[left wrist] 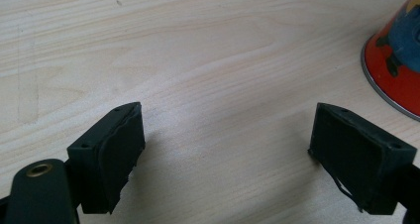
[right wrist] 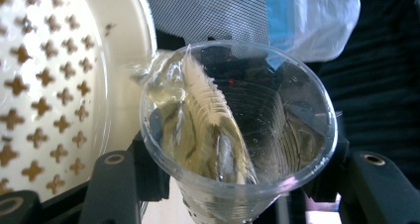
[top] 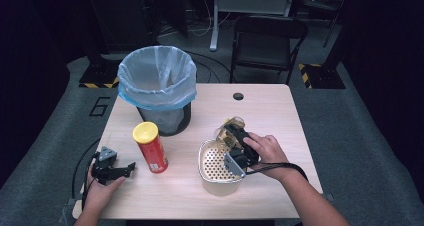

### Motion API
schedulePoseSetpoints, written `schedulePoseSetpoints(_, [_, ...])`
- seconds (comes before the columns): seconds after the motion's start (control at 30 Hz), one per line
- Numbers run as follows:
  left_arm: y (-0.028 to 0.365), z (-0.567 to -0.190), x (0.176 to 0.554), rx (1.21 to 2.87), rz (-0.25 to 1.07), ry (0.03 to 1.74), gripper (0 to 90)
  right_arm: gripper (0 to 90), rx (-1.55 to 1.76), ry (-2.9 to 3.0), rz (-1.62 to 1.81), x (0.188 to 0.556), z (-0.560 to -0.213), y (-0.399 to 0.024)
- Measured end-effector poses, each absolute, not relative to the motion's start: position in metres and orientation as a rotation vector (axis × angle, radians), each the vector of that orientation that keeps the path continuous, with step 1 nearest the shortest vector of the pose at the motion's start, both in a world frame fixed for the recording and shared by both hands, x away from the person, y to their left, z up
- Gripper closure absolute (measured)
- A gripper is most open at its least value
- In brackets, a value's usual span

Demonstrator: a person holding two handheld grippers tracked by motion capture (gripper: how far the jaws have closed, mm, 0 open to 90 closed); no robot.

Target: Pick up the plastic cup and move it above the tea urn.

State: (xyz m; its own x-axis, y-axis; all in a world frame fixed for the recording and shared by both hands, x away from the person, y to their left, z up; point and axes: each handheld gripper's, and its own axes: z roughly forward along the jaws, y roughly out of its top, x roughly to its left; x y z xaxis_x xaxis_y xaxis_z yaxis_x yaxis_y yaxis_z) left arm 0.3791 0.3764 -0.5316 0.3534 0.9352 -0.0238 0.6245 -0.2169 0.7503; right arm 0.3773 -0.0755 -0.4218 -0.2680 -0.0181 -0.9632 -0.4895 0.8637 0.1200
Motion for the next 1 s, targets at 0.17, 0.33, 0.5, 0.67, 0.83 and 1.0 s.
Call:
schedulePoseSetpoints(0.17, [0.376, -0.532, 0.379, 1.939, 0.585, 1.355, 13.3, 40.8, -0.524, 1.712, 0.323, 0.370, -0.428, -0.067])
schedulePoseSetpoints(0.33, [0.376, -0.532, 0.379, 1.938, 0.585, 1.356, 13.3, 40.8, -0.612, 1.621, 0.218, 0.365, -0.430, -0.064])
schedulePoseSetpoints(0.5, [0.376, -0.532, 0.379, 1.940, 0.585, 1.355, 13.3, 40.5, -0.769, 1.552, 0.037, 0.362, -0.437, -0.063])
schedulePoseSetpoints(0.67, [0.376, -0.532, 0.379, 1.939, 0.585, 1.355, 13.4, 40.3, -0.781, 1.518, 0.036, 0.358, -0.431, -0.063])
schedulePoseSetpoints(0.83, [0.376, -0.532, 0.379, 1.939, 0.585, 1.355, 13.4, 40.0, -0.802, 1.512, 0.028, 0.356, -0.432, -0.062])
schedulePoseSetpoints(1.0, [0.376, -0.532, 0.379, 1.939, 0.585, 1.355, 13.3, 39.9, -0.820, 1.496, 0.022, 0.357, -0.430, -0.061])
